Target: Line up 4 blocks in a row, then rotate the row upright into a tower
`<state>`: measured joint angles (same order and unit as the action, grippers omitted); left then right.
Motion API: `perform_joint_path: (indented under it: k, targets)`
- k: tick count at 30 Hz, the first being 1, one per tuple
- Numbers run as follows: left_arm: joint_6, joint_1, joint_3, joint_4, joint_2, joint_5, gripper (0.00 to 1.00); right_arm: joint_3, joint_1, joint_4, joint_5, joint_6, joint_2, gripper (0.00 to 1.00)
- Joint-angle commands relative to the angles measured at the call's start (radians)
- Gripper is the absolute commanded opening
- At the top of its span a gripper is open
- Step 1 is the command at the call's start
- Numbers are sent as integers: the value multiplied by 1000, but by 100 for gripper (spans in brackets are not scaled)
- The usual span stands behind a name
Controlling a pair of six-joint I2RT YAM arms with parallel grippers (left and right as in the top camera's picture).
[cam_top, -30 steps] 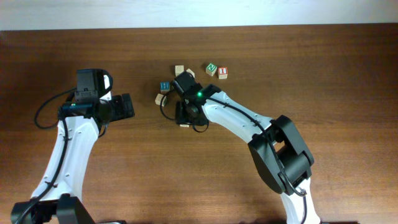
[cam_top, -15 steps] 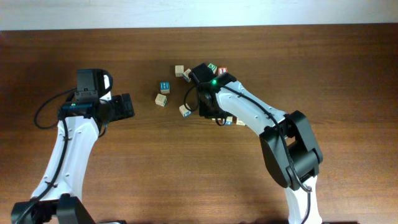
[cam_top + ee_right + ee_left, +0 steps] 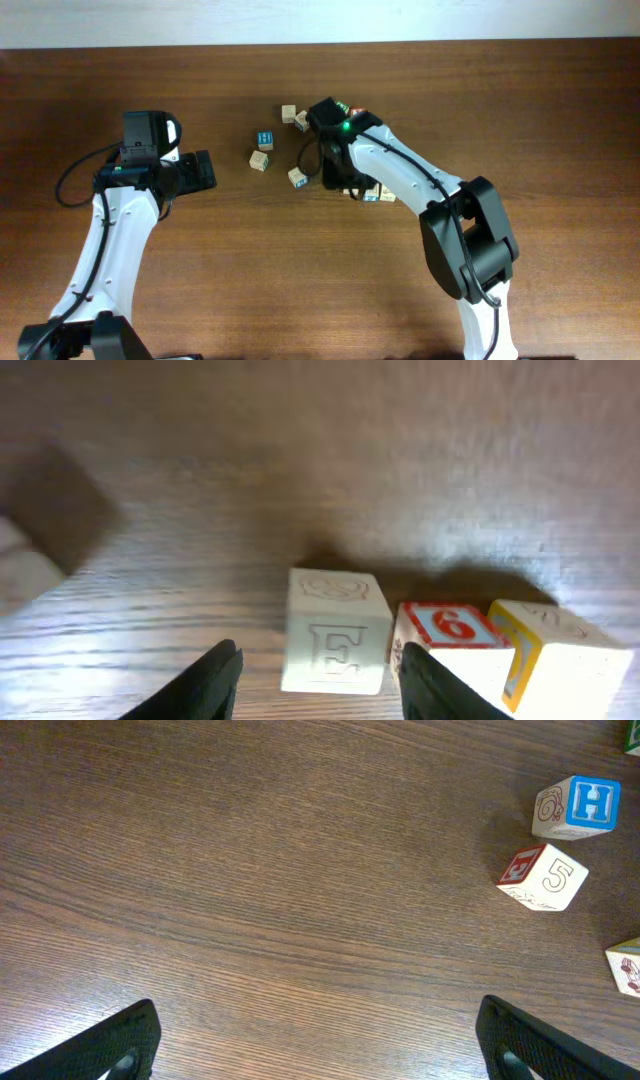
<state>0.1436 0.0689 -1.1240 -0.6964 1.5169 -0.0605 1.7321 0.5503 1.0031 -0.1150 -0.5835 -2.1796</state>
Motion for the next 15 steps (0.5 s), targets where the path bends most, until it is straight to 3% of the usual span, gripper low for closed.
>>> perform_joint_path:
  k: [1,4,8,10,15]
  targets:
    - [13,6,-18,-1,5,-7,99,85,-4,-9,21,70,-2,57]
    - [13,6,-18,2,5,-8,99,86,29,-158,157,229,-6,62]
    - [13,6,-18,2,5,-8,99,86,96,-270,161,372,-56,65]
    - [13,6,-18,3,5,-8,99,85,111,-261,164,457,-95,59]
    - [13,6,-18,3,5,-8,99,85,109,-243,156,457,-118,44]
